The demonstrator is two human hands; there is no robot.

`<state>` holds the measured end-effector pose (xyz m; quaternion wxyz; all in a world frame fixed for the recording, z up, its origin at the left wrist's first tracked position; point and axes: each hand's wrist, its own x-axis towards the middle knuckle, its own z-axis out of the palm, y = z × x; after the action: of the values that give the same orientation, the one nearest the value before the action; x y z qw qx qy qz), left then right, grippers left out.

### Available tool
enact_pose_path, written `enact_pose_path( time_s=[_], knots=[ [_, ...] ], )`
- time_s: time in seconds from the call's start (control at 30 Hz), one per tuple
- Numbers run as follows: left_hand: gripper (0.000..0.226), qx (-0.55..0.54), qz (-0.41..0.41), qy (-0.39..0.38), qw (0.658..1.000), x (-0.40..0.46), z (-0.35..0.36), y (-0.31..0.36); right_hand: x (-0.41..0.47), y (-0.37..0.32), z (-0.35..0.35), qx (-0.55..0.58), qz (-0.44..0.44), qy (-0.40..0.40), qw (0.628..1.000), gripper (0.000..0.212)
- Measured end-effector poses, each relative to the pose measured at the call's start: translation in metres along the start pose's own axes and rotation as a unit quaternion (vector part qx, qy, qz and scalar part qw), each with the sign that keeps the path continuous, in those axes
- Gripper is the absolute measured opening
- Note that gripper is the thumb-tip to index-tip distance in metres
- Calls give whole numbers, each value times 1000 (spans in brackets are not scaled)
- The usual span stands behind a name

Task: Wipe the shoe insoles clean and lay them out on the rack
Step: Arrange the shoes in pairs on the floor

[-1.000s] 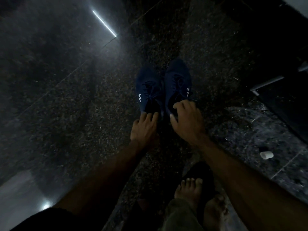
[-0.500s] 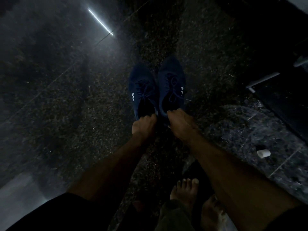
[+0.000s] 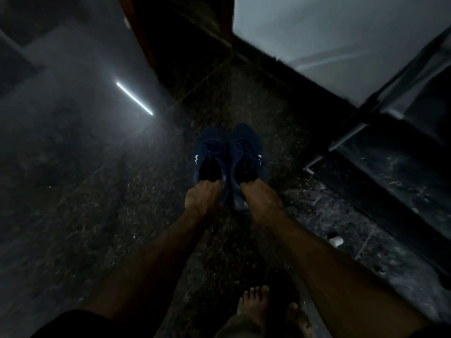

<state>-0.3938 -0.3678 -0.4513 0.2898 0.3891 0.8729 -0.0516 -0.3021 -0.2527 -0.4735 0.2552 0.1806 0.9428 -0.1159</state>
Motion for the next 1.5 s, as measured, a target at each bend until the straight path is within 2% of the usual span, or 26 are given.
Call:
enact_pose_path(
  time_s=[0.23,0.47,0.57,0.7,0.93,1.1,1.3,1.5],
  knots=[
    [39,5,53,68,996,-59,-137,48,-79,18,-142,-21,16,99,995,29],
    [33,42,89,179,979,-148,-291,115,-181,42,-281,4,55,215,975,29],
    [30,50,104,210,971,-181,-333,150,-226,60,-325,3,71,251,965,31],
    [38,84,139,260,952,-214,-369,199,-285,90,-366,0,97,298,950,35],
    [44,110,216,287,927,-240,-396,292,-386,157,-391,6,149,323,934,41],
    [37,109,286,294,905,-259,-402,370,-461,205,-392,24,203,337,919,37],
    [30,113,340,296,886,-290,-383,464,-535,256,-367,26,279,356,891,37],
    [29,123,374,273,878,-298,-348,530,-582,296,-332,46,325,348,878,39]
  ],
)
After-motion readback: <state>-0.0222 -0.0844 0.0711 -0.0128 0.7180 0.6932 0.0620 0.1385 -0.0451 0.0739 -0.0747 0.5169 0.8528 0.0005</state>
